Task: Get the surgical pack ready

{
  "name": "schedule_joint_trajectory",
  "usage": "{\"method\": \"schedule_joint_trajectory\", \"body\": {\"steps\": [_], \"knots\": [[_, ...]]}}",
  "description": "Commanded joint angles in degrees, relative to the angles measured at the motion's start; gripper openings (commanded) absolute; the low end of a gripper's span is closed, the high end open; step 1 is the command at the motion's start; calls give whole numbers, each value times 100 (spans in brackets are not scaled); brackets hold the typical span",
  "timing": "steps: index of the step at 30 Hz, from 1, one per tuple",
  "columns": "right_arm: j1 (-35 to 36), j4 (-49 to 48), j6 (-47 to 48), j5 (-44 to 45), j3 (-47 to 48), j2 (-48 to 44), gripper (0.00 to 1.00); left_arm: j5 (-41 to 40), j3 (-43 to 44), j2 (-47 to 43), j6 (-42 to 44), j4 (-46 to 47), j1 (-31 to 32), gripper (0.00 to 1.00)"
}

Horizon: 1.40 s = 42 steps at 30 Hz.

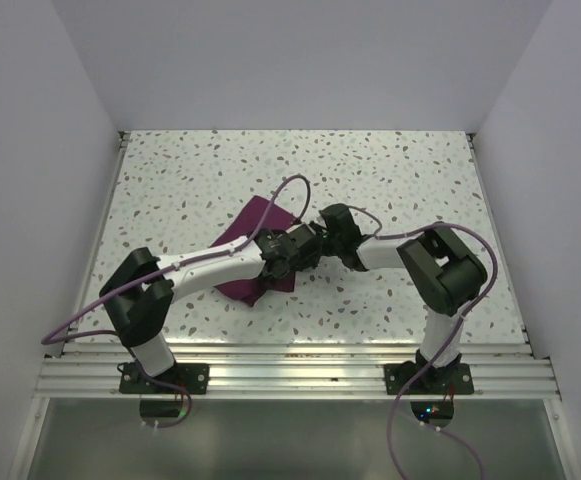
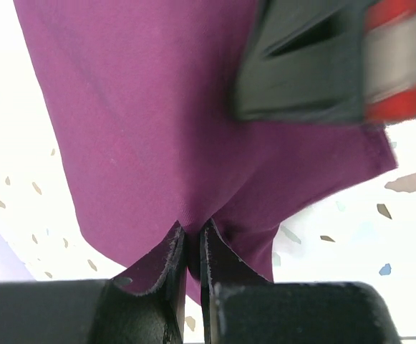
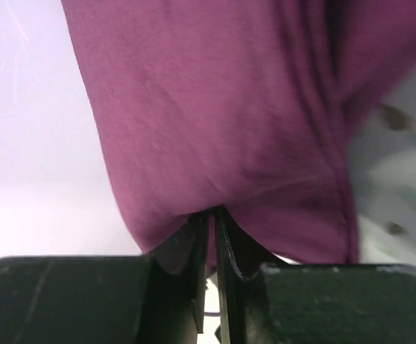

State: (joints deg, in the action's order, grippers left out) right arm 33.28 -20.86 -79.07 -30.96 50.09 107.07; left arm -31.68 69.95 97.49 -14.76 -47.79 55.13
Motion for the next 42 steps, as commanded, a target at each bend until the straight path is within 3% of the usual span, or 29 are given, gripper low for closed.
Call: {"method": "schedule_joint_trajectory", "body": {"steps": [1,7,10,15,21,25,27,37,42], "knots": [[249,-533,-407,528,370,103,11,319,396,-257,167,7,15,0],[636,-1515,-679,1091,362,402,3,645,791,-424,228,-64,15,0],[750,-2377,-803,1329,265,666,3,777,906,-424,307,-37,15,0],[873,-2265,-602,1452,546,1158,6,882,871,-424,281,-2,15,0],[505,-2853,-760,1033,-490,834,11,979,810,-538,132,103,-20,0],[206,-2739,-356,583,-947,291,18,1094,502,-819,79,314,-213,0],[153,-2187,160,416,-974,52,20,1190,432,-863,70,271,-388,0],[47,194,1587,415,-843,-1249,20,1524,387,-872,316,349,-706,0],[74,408,1755,398,-597,-1180,19,1753,326,-855,325,402,-706,0]]}}
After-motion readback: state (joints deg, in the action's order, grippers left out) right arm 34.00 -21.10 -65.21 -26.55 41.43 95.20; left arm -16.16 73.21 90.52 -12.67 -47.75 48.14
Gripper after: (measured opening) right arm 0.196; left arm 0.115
